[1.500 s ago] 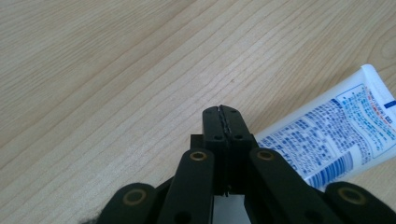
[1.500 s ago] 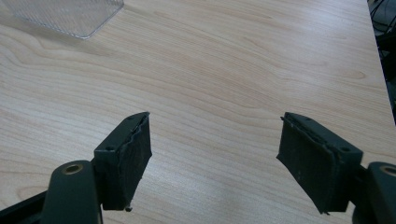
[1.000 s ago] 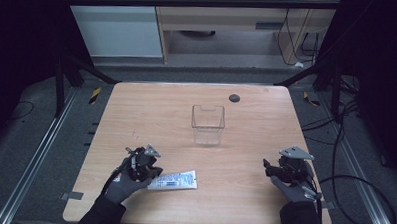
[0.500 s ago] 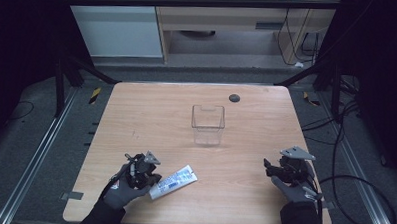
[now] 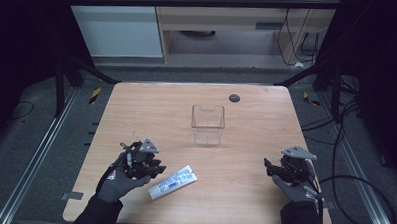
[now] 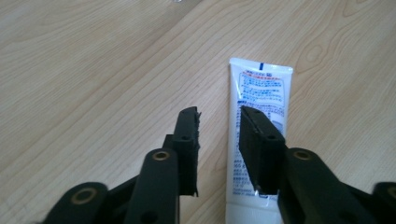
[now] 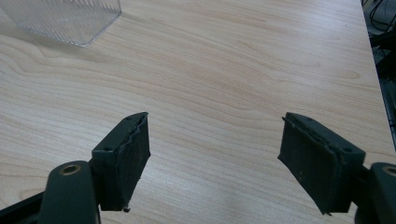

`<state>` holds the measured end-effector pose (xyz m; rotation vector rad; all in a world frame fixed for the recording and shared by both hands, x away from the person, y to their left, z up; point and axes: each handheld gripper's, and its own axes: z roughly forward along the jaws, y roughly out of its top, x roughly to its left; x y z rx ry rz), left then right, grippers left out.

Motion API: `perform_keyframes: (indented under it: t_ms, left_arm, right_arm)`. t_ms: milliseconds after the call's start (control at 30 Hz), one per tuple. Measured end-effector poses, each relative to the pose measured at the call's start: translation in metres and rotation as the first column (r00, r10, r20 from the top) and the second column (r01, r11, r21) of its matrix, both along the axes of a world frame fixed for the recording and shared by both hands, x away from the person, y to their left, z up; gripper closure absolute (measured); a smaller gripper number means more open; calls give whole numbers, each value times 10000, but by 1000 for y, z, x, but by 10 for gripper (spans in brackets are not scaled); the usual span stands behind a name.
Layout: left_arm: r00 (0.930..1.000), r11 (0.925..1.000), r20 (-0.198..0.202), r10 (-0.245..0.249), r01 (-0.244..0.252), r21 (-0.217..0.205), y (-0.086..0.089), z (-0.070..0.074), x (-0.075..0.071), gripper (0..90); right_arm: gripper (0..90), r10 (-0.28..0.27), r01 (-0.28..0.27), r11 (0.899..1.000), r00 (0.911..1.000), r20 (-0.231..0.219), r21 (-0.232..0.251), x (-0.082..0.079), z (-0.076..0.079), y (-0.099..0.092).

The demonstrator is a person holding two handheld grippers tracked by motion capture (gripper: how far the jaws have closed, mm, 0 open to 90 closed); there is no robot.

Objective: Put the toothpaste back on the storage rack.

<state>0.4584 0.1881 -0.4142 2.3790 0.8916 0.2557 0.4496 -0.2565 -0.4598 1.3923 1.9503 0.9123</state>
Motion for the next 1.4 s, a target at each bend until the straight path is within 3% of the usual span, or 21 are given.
perform_keyframes:
  t_ms: [367,500,700,933,1400]
  left_arm:
    - [9943,9938,-536,-923,954,572,-36,6,10,398]
    - [9910,9877,-686,-1151,1215,987,-43,1,13,384]
    - [9840,9790,-1022,-1462,1587,1276,-52,-7,16,378]
    - [9769,9643,-1205,-1763,1960,1780,-63,-18,17,382]
    - [9721,9543,-1541,-1768,2076,2151,-72,-34,20,388]
  right_arm:
    - [241,15,-15,9999,10000,-16,-102,0,1,2]
    - [242,-15,14,9999,10000,-91,-109,1,0,1]
    - [243,25,-27,9999,9999,-134,-128,1,0,2]
    - [245,48,-51,9999,9997,-228,-147,2,-1,2]
    - [248,156,-164,9997,9991,-388,-192,4,-4,3]
